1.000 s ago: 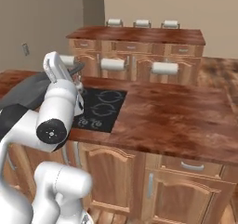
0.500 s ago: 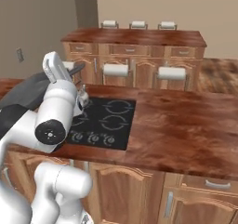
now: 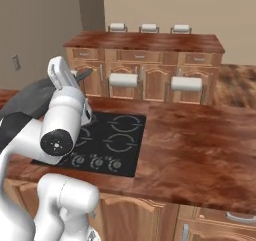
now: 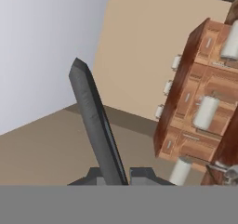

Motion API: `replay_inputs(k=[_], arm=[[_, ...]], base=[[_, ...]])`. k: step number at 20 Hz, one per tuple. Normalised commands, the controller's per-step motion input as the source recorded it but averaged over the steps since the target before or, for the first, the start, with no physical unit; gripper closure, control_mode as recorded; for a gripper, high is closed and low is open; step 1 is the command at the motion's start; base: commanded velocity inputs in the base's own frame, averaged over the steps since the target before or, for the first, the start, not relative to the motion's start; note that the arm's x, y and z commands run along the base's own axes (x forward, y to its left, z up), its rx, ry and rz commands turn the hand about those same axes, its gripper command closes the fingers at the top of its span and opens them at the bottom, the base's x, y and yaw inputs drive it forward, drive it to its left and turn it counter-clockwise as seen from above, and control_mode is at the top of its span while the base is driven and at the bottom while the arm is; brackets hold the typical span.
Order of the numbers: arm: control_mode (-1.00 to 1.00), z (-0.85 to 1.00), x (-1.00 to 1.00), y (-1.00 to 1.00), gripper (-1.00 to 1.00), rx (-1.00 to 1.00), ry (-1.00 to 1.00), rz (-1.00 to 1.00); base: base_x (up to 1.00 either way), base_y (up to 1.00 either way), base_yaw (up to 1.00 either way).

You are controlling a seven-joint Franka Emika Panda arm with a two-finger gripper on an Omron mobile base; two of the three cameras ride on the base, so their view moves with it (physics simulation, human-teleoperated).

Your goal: Pick the pan from the cabinet and place it on the stove. Then turn on the stove burner for the pan.

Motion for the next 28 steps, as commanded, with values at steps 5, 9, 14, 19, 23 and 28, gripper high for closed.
replay_inputs(k=[5, 9, 14, 19, 23, 28], arm=[[1.0, 0.0, 0.0, 0.0, 1.0, 0.0, 0.0, 0.0], [1.0, 0.0, 0.0, 0.0, 1.0, 0.0, 0.0, 0.0], [1.0, 0.0, 0.0, 0.0, 1.0, 0.0, 0.0, 0.0], [1.0, 0.0, 0.0, 0.0, 1.0, 0.0, 0.0, 0.0], [1.0, 0.0, 0.0, 0.0, 1.0, 0.0, 0.0, 0.0], [-1.0, -0.06, 0.38, -0.21, 1.0, 0.05, 0.03, 0.04]], base=[[0.39, 0.01, 0.08], [0.41, 0.0, 0.1], [0.41, -0.02, 0.09], [0.52, -0.01, 0.04], [0.3, 0.0, 0.0], [0.07, 0.0, 0.0]])
